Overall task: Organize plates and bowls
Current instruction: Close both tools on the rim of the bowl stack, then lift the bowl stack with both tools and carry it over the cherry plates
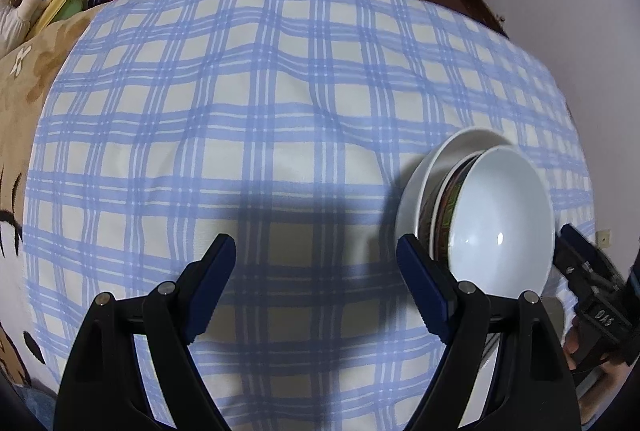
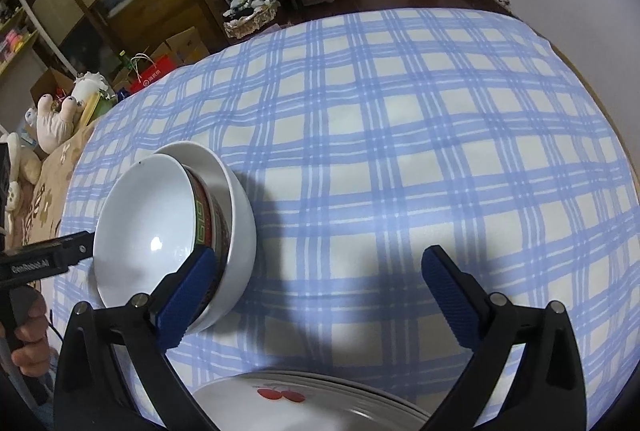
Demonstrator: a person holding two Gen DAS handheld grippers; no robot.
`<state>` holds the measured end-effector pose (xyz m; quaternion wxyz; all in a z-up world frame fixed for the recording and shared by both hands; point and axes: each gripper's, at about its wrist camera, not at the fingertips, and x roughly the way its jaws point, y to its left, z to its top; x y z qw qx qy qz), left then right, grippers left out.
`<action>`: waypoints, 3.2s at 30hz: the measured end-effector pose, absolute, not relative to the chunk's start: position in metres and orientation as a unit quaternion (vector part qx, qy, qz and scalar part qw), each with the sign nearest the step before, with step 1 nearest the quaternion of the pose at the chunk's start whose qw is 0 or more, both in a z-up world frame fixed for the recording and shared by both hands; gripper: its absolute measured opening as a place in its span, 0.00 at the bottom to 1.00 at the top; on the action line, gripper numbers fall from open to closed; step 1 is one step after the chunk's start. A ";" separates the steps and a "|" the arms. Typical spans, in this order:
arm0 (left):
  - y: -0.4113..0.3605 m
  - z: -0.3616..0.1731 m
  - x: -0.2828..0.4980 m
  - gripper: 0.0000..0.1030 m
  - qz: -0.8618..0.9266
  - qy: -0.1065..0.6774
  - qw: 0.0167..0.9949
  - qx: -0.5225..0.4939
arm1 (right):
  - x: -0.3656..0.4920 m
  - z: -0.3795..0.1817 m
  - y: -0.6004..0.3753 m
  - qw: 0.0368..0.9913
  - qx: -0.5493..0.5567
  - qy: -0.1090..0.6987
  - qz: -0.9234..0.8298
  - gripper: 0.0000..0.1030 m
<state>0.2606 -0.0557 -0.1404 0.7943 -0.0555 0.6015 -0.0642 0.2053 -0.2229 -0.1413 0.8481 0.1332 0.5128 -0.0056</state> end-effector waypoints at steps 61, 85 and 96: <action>-0.082 -0.152 0.263 0.08 -0.118 0.626 0.759 -0.138 | 0.223 -0.134 -0.199 0.807 0.175 0.564 0.027 0.06; -0.086 -0.132 0.256 0.08 -0.125 0.624 0.763 -0.113 | 0.227 -0.106 -0.191 0.830 0.135 0.542 0.002 0.01; -0.089 -0.133 0.254 0.09 -0.114 0.625 0.769 -0.077 | 0.223 -0.128 -0.207 0.800 0.201 0.566 0.016 0.06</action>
